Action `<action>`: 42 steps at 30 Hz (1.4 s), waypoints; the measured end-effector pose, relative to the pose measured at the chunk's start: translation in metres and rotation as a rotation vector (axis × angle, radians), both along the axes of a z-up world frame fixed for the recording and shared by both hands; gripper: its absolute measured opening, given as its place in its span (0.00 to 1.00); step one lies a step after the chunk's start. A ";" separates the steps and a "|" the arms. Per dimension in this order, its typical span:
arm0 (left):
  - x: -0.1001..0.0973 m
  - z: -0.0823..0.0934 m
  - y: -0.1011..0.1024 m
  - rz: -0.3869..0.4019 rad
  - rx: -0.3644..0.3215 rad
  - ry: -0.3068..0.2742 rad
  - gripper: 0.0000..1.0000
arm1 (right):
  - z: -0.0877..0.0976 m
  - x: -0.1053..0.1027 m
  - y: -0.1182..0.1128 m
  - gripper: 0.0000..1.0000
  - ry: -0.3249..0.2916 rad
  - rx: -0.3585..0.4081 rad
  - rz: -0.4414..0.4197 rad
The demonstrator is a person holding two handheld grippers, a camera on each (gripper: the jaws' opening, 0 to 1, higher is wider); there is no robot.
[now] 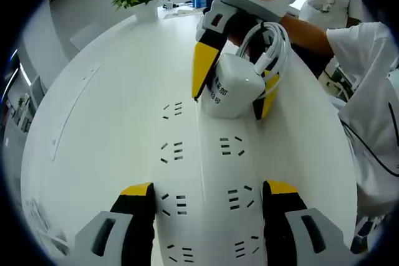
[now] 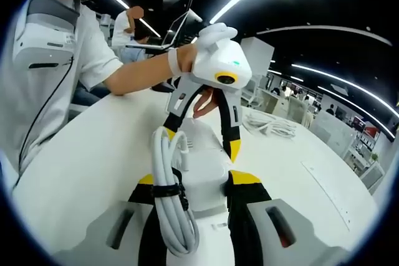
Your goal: Straighten the power strip on the desk, plug the charger into it
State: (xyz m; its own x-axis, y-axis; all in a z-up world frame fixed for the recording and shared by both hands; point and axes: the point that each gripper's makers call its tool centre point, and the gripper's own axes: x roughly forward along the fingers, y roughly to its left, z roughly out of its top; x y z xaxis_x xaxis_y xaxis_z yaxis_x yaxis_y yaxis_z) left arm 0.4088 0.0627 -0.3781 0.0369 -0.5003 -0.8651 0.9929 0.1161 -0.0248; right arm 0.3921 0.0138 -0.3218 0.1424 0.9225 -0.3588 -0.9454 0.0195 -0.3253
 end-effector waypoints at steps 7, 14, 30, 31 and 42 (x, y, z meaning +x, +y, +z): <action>-0.004 0.000 -0.002 -0.029 -0.004 -0.002 0.71 | 0.000 -0.007 -0.001 0.32 0.012 -0.005 -0.026; -0.008 0.000 -0.004 -0.049 -0.005 -0.002 0.71 | 0.000 -0.013 -0.001 0.32 0.015 -0.005 -0.064; -0.008 0.000 -0.004 -0.068 -0.007 -0.001 0.71 | 0.000 -0.017 -0.001 0.32 0.028 0.017 -0.094; -0.008 0.000 -0.005 -0.068 -0.007 -0.001 0.71 | 0.000 -0.017 -0.001 0.32 0.027 0.015 -0.089; -0.008 0.000 -0.005 -0.068 -0.008 -0.001 0.71 | 0.000 -0.015 -0.001 0.33 0.032 0.015 -0.086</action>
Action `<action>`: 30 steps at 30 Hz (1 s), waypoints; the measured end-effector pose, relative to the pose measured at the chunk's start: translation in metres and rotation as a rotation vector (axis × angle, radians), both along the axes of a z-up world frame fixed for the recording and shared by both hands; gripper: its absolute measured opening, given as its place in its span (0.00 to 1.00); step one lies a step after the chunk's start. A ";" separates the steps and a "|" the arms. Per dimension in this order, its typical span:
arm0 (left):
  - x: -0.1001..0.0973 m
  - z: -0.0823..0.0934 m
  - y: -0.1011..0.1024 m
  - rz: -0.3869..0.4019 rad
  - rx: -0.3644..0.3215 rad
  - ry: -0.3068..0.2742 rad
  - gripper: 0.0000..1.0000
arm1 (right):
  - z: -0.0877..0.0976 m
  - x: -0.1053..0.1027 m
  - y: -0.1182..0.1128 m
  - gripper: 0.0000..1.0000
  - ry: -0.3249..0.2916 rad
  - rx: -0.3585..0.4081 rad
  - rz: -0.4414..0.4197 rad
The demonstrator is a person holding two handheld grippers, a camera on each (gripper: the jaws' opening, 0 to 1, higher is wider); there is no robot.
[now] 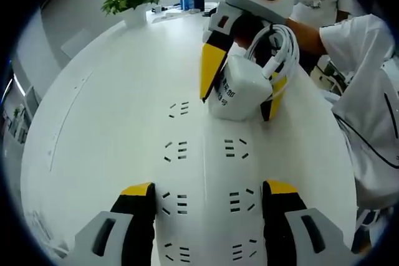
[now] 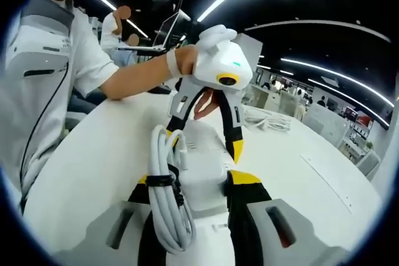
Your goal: Straighten the power strip on the desk, plug the charger into it
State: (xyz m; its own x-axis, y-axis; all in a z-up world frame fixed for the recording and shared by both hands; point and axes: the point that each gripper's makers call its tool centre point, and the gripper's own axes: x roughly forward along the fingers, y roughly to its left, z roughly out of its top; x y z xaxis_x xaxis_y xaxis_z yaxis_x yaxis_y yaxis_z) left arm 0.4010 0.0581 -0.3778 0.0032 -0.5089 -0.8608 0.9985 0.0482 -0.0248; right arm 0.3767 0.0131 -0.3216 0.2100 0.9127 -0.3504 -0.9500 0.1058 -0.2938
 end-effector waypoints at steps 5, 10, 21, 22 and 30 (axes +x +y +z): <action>0.000 0.000 0.000 0.000 0.000 0.000 0.71 | 0.000 0.001 0.000 0.33 0.003 -0.008 -0.008; -0.001 0.000 -0.001 0.000 0.000 0.000 0.71 | 0.005 0.005 -0.004 0.47 0.044 0.015 -0.054; -0.001 0.000 -0.001 -0.001 0.000 0.000 0.71 | -0.003 0.002 -0.013 0.67 0.121 -0.029 -0.138; -0.001 0.000 -0.001 -0.001 0.000 0.000 0.71 | -0.003 0.001 -0.014 0.69 0.127 -0.029 -0.142; -0.002 0.000 -0.001 -0.003 0.000 -0.001 0.71 | 0.001 -0.004 -0.029 0.84 0.136 -0.010 -0.219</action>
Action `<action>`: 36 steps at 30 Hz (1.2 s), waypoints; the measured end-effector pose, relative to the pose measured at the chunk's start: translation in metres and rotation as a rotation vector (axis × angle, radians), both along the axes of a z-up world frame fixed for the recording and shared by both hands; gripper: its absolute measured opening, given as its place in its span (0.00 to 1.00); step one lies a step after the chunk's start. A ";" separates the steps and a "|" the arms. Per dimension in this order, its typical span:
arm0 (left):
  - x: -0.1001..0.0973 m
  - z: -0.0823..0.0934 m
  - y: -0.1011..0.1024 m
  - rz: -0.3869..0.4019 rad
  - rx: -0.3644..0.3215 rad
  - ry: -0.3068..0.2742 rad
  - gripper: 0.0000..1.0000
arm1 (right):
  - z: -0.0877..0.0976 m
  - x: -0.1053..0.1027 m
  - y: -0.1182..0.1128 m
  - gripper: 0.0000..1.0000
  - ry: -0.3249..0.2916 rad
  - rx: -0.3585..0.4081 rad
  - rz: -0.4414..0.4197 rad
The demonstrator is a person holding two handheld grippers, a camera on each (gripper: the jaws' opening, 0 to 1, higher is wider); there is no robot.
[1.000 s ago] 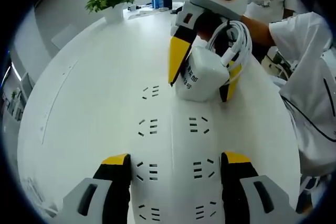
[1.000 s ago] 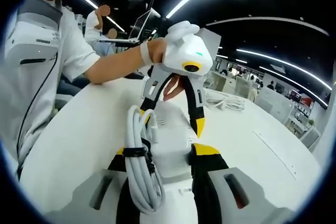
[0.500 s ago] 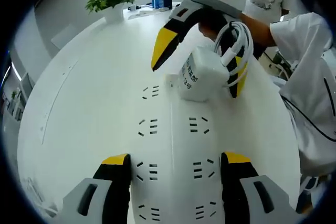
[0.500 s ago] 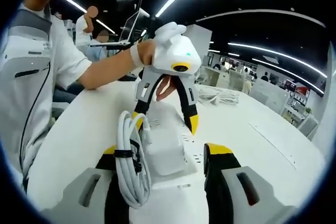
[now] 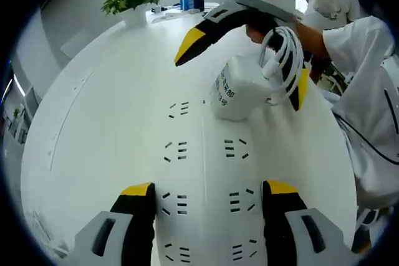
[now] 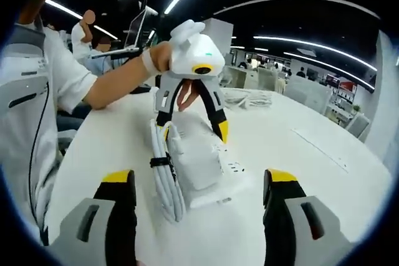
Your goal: Straighten the power strip on the desk, plug the charger into it
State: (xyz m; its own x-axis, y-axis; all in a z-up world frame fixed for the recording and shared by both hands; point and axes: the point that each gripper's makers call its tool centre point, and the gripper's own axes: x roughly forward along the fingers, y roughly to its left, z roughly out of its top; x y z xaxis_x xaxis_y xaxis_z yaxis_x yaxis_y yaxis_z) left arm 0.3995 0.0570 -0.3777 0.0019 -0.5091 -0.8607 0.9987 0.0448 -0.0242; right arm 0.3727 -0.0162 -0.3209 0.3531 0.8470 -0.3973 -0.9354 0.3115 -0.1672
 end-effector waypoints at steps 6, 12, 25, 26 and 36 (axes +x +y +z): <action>-0.001 0.000 0.000 -0.009 -0.007 0.001 0.71 | -0.001 -0.010 -0.008 0.89 0.013 0.011 -0.044; -0.001 0.001 -0.001 -0.013 -0.017 -0.001 0.75 | 0.003 -0.012 -0.015 0.91 0.014 0.032 -0.078; 0.012 0.022 -0.007 0.018 -0.116 -0.061 0.96 | 0.007 -0.011 -0.022 0.96 0.027 0.063 -0.115; 0.011 0.025 -0.008 0.026 -0.130 -0.065 0.96 | 0.007 -0.010 -0.023 0.97 0.029 0.066 -0.118; -0.007 0.045 -0.004 0.114 -0.274 -0.142 0.96 | 0.009 -0.011 -0.033 0.97 0.047 0.098 -0.151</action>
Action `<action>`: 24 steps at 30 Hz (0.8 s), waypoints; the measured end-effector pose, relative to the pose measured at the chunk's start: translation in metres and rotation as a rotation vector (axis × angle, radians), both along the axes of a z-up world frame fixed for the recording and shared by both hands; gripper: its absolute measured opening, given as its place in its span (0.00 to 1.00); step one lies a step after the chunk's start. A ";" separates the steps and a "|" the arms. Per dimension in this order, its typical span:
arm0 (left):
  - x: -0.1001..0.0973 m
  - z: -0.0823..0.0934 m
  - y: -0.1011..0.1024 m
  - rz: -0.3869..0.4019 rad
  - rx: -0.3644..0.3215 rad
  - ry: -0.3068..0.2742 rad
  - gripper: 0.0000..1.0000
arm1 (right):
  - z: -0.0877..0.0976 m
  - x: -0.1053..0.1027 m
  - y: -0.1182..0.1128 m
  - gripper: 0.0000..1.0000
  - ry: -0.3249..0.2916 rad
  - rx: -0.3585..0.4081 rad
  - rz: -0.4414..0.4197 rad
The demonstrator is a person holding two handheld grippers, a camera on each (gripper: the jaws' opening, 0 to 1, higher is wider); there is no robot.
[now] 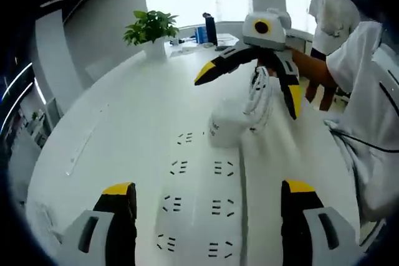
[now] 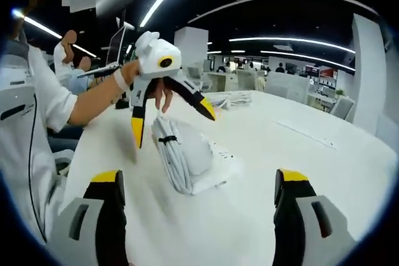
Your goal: Straighten the power strip on the desk, plug the charger into it
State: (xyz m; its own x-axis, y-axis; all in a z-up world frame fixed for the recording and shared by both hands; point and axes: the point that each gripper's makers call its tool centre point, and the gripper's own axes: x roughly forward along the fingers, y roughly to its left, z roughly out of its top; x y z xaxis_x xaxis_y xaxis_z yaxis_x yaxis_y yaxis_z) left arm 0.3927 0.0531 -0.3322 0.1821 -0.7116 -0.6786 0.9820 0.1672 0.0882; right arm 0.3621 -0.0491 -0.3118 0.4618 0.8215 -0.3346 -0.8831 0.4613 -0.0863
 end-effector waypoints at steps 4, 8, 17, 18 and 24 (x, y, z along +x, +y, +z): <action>-0.011 0.006 0.008 0.092 -0.099 -0.029 0.96 | 0.000 -0.001 -0.006 0.97 0.013 0.012 -0.030; -0.025 0.002 0.023 0.170 -0.128 -0.036 0.96 | 0.000 -0.001 -0.011 0.97 0.033 0.031 -0.063; -0.059 0.010 0.052 0.411 -0.328 0.027 0.96 | 0.003 -0.011 -0.020 0.97 0.050 0.041 -0.129; -0.063 0.011 0.057 0.457 -0.348 0.048 0.96 | 0.004 -0.012 -0.020 0.97 0.051 0.042 -0.132; -0.084 0.014 0.069 0.548 -0.369 0.079 0.96 | 0.013 -0.027 -0.029 0.97 0.051 0.045 -0.168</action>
State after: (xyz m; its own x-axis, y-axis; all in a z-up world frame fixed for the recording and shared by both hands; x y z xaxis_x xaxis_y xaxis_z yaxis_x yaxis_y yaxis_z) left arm 0.3084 0.1218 -0.3180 0.5431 -0.7186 -0.4343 0.7475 0.6494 -0.1397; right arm 0.3346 -0.0782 -0.2988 0.5774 0.7485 -0.3261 -0.7957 0.6055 -0.0191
